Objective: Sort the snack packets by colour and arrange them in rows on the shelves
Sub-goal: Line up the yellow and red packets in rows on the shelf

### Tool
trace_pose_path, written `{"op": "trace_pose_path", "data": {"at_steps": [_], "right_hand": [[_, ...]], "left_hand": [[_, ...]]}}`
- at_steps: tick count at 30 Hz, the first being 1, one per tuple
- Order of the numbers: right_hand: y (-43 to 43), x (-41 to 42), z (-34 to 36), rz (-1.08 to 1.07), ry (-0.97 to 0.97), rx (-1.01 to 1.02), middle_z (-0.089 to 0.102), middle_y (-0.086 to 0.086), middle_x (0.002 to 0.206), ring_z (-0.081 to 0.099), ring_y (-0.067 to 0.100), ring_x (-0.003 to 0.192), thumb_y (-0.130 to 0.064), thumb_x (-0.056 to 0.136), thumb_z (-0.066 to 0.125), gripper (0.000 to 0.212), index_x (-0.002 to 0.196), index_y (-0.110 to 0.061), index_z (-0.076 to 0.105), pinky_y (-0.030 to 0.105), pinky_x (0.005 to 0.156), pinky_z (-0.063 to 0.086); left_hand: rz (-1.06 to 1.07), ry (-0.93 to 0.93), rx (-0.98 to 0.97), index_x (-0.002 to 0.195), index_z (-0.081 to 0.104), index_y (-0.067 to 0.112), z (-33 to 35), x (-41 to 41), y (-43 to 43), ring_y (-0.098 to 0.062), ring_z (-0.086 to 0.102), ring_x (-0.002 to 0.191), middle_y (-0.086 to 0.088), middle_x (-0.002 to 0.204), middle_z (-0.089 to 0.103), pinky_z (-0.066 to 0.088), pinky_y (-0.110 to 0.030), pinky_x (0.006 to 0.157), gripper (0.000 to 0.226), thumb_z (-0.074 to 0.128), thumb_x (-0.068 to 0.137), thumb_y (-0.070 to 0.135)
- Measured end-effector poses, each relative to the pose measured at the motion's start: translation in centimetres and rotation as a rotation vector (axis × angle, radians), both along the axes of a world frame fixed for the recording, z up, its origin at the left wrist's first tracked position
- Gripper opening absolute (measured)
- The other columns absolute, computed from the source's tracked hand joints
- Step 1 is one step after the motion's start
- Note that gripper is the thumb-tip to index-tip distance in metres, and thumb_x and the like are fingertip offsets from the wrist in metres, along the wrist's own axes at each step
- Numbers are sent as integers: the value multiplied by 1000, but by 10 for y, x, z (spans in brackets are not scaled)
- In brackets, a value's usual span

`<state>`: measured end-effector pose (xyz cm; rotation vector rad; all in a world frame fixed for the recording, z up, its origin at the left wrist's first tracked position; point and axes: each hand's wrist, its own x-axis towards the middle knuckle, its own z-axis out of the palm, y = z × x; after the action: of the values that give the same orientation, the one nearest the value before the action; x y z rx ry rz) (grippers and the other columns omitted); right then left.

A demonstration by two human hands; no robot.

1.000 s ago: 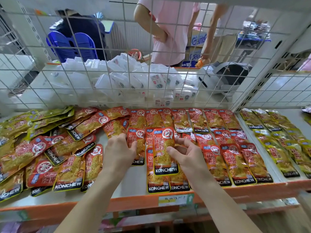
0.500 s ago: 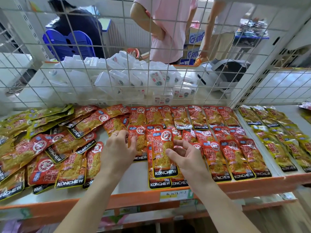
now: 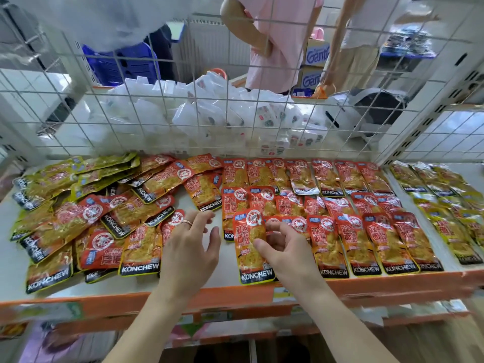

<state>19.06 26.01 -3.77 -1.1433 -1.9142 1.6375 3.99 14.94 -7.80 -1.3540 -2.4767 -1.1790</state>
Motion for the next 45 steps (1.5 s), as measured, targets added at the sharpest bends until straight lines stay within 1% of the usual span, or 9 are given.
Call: {"op": "trace_pose_path", "data": {"at_steps": [7,11,14,18,22,29,36,42,45], "right_hand": [[-16,-10,-6,13,-195,290,68,-11,83,64,3,75,-25,90,71,27,115,-21,61,16,68,51],[-24,-21,-3,-1,-270,453,63,-14,84,62,5,81,-26,91,69,37,125,-13,62,31,81,55],[-26,-26,-3,-11,-308,549,58,-15,83,57,1,78,-24,93,68,36,125,-11,62,19,78,50],[-28,-27,-10,-2,-466,658,57,-2,103,50,16,102,-33,94,64,35,122,-12,61,28,93,46],[-30,-23,-14,1,-567,699,54,1,114,42,18,110,-41,94,61,39,122,-13,60,28,96,39],[-24,-14,-14,47,-545,713,52,1,116,40,17,113,-41,94,61,39,124,-16,60,27,99,37],[-8,2,-13,137,-384,687,53,-5,107,45,13,110,-33,96,59,24,113,-17,64,22,94,40],[20,8,1,308,-257,721,57,-6,118,48,10,116,-31,96,60,35,128,-18,60,23,100,42],[32,10,9,378,-216,741,57,-6,120,47,9,116,-32,96,61,36,129,-18,59,17,98,36]], "left_hand": [[-22,13,-8,113,62,11,-7,1,-9,-25,64,85,-2,109,61,52,-35,61,23,67,91,16],[-44,-5,10,114,61,12,-9,-1,-11,-25,63,86,-3,108,60,51,-36,64,21,63,93,18],[-55,-11,14,113,62,12,-9,-1,-12,-24,63,85,-2,107,61,50,-35,66,25,55,93,25],[-67,3,21,113,63,10,-10,0,-13,-24,62,86,-3,106,61,52,-37,68,26,55,93,24],[-110,54,-30,116,64,14,-10,2,-14,-25,60,88,-1,112,61,53,-41,72,28,58,92,28],[-245,236,-201,116,67,27,-15,7,-10,-22,60,103,1,122,61,47,-39,83,35,53,89,43],[-248,231,-239,115,68,31,-17,7,-10,-18,59,105,6,123,60,46,-39,89,31,54,91,44],[-117,212,-269,120,65,25,-9,11,-11,-19,59,106,6,124,60,35,-33,95,36,54,90,41],[-19,168,-295,124,64,24,-2,19,-13,-19,57,113,8,128,57,35,-35,98,41,49,91,45]]}}
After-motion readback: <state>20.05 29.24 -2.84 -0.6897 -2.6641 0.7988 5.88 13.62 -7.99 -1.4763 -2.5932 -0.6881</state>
